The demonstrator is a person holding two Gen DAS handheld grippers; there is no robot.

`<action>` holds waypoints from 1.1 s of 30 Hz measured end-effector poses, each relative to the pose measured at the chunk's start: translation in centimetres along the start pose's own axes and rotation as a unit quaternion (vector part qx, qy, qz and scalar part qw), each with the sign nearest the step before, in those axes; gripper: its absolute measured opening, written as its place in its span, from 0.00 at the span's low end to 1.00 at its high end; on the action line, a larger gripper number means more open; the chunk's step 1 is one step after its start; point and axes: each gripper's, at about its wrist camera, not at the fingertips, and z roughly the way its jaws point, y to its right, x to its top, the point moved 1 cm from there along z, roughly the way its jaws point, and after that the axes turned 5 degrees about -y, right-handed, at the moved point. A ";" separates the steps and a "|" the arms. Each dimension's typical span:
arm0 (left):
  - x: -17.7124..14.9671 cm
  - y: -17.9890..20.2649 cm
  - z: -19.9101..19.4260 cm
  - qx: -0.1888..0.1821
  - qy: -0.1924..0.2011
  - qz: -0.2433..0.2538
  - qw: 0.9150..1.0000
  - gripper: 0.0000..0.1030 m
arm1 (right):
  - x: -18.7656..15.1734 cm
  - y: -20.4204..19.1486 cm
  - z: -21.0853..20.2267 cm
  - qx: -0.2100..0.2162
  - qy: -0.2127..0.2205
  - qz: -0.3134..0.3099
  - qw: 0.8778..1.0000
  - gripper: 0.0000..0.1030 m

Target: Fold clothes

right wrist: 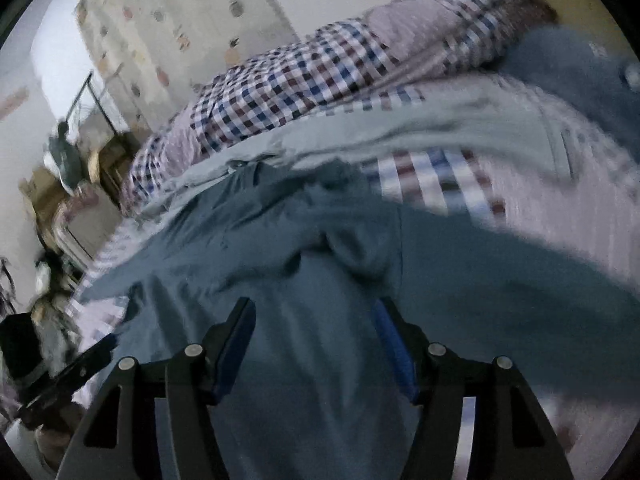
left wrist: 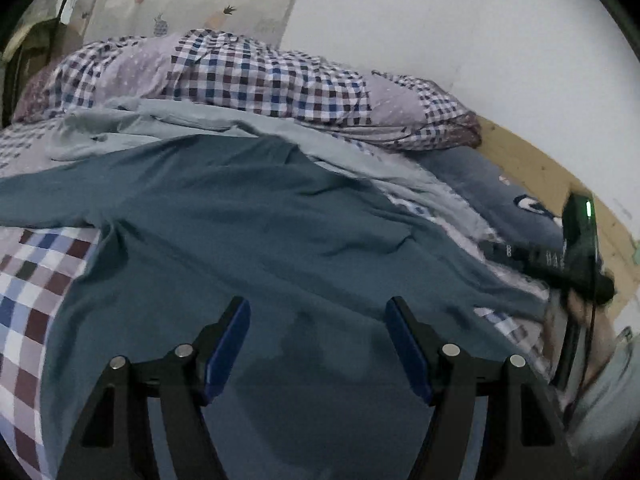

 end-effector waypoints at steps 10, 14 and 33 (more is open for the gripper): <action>1.1 -2.5 1.5 -0.009 0.006 -0.038 0.999 0.72 | 12.8 -0.5 10.1 -0.068 -0.070 -0.120 0.988 0.52; 1.2 -2.9 2.0 0.004 0.007 -0.032 0.999 0.72 | 15.1 1.2 15.4 -0.085 -0.120 -0.119 0.982 0.50; 3.0 -5.9 3.6 -0.005 0.012 -0.112 0.994 0.72 | 19.2 -1.4 21.5 -0.196 -0.170 -0.288 0.922 0.03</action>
